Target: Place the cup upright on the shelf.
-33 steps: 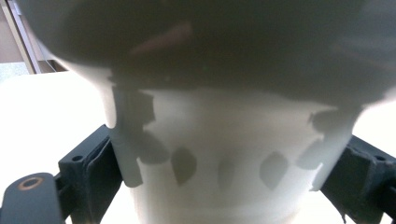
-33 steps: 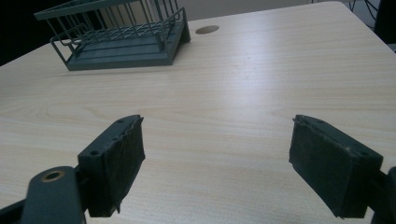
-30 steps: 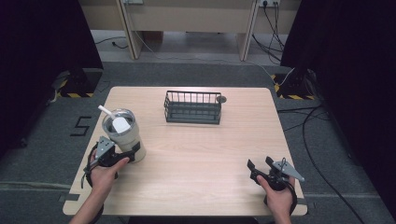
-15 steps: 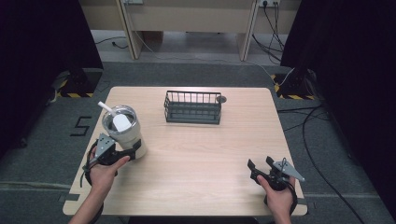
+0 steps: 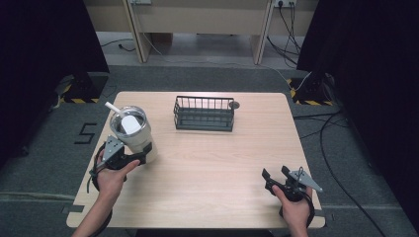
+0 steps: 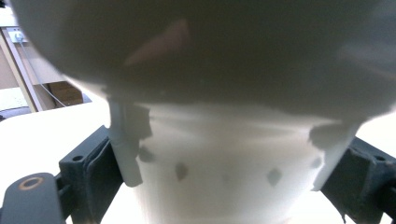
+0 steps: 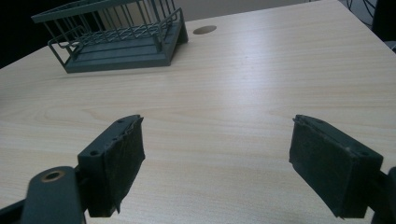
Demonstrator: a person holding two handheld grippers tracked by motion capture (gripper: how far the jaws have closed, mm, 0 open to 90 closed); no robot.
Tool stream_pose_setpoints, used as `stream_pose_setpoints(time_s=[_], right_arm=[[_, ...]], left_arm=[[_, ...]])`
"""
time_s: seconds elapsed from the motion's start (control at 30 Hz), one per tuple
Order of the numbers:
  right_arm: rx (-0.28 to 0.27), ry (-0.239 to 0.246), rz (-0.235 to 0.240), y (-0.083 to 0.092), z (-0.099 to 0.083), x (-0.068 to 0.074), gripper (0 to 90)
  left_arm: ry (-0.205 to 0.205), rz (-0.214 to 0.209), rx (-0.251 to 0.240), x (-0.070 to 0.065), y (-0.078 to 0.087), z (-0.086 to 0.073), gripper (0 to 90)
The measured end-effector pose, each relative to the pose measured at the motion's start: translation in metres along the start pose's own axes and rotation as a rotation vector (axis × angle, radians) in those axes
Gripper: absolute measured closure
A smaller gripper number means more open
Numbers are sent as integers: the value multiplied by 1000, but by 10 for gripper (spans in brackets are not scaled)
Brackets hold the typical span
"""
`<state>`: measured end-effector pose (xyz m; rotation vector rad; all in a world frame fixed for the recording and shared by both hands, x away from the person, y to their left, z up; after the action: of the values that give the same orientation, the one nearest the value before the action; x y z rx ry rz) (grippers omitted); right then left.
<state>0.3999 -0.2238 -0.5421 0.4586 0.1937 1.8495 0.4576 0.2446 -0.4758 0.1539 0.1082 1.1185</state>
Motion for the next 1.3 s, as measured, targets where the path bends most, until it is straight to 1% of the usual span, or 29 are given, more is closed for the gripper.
stream_pose_setpoints(time_s=[0.03,0.07,0.1,0.13,0.2,0.37,0.77,0.93,1.0,1.07,1.1,1.3], right_arm=[[0,0,0,0,0,0,185],[1,-1,0,0,0,0,185],[1,-1,0,0,0,0,185],[1,-2,1,0,0,0,184],[0,-2,2,0,0,0,184],[-1,0,3,0,0,0,184],[2,-7,-1,0,-1,-1,183],[1,-5,-1,0,0,-1,183],[2,-5,-1,-1,-1,-1,183],[2,-4,-1,-1,-1,-1,182],[2,-5,-1,-1,-1,-1,182],[2,-4,-1,-1,-1,-1,182]], left_arm=[[5,-12,4,-2,-1,1,103],[-12,-2,4,-2,-2,4,104],[-12,-2,4,-2,-2,4,104],[1,-19,12,-6,-3,4,104],[-3,-23,17,-7,-4,5,104],[-11,-25,35,-8,-7,8,105],[-8,-33,47,-11,-17,13,105],[-10,-39,41,-13,-23,19,105],[-16,-41,36,-15,-27,24,105],[-18,-43,33,-15,-28,26,105],[-18,-45,28,-16,-31,30,105],[-23,-48,17,-20,-39,39,105]])
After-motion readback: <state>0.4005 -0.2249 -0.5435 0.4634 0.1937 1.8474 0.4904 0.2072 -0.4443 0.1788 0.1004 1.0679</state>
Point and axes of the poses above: each handheld gripper's, and its own axes: y roughly backward along the jaws, z roughly out of its top, x roughly to its left, the point moved 8 cm from there along -y, roughly forward along the jaws
